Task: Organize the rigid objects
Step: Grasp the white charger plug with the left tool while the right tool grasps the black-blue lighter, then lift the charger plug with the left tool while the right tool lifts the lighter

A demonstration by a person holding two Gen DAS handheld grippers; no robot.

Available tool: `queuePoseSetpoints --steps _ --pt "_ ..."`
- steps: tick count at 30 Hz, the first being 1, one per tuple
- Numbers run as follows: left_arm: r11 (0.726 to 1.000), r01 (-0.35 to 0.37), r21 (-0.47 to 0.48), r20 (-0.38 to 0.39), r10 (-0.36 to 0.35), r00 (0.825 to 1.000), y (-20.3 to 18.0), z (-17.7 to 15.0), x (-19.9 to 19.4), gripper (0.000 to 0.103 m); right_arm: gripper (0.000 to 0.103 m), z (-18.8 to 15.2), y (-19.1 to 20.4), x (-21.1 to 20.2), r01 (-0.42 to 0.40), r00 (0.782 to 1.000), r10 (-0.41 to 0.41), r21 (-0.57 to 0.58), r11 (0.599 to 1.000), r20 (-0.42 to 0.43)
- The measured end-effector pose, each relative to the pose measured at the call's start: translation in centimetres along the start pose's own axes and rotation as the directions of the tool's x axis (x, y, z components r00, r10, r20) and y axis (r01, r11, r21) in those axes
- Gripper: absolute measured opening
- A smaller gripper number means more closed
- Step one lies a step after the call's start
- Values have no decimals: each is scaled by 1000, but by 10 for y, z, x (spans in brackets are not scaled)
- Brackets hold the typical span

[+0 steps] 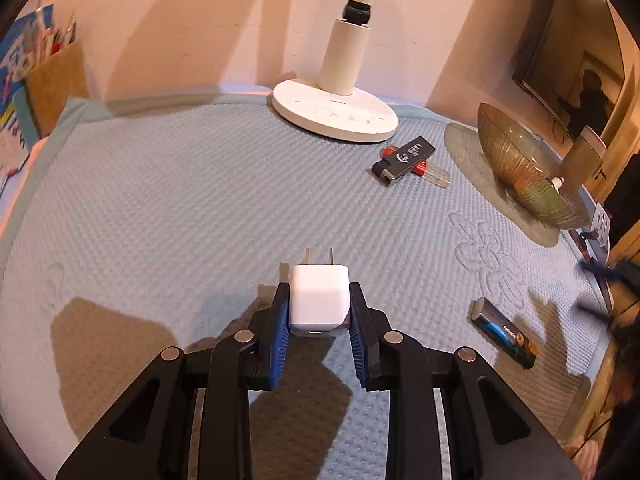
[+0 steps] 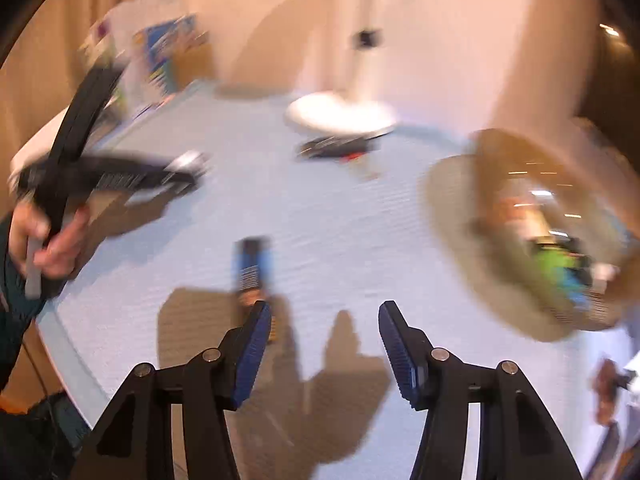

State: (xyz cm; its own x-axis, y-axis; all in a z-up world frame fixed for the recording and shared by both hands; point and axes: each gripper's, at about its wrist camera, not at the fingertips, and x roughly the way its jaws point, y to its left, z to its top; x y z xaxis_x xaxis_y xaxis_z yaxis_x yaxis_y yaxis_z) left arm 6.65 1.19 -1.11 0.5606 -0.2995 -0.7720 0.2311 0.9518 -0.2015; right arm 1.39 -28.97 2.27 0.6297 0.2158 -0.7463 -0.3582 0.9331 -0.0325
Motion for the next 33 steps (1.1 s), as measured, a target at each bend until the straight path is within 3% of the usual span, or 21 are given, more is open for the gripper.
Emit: queuePoseSetpoints --steps 1,4,6,7,12,16,18,20,22,23,33 --pt "1000 -3 -6 1 3 1000 0 -1 1 24 55 0 -8 -14 -2 1000 1 27 1000 16" --pt "1000 -7 -11 18 7 1000 0 -1 -3 24 59 15 -18 -29 -113 992 108 79 990 70" --pt "1000 -6 -2 18 6 1000 -1 -3 -4 24 73 20 -4 -17 -153 986 147 80 985 73" --pt "1000 -6 4 16 5 1000 -2 -5 -4 24 85 19 6 -8 -157 986 153 73 985 60" --pt "999 -27 32 13 27 1000 -8 -8 0 24 87 17 60 42 -161 987 160 -12 987 -12" --pt "995 -66 74 18 65 998 -15 -9 2 24 87 26 74 64 -146 989 144 -44 988 -40" --pt "993 -80 92 20 79 997 -18 -9 3 24 81 25 78 69 -129 990 125 -58 990 -57" --pt "992 -82 97 19 81 997 -18 -9 3 27 59 23 78 79 -128 988 124 -47 991 -87" --pt "994 -61 92 11 60 998 -16 -9 3 38 53 20 75 88 -117 988 114 -18 993 -107" --pt "995 -52 88 10 51 999 -15 -9 2 39 50 18 74 90 -122 987 120 -7 993 -109" --pt "993 -73 98 10 72 997 -17 -10 2 39 49 9 73 87 -118 991 117 -7 993 -71"
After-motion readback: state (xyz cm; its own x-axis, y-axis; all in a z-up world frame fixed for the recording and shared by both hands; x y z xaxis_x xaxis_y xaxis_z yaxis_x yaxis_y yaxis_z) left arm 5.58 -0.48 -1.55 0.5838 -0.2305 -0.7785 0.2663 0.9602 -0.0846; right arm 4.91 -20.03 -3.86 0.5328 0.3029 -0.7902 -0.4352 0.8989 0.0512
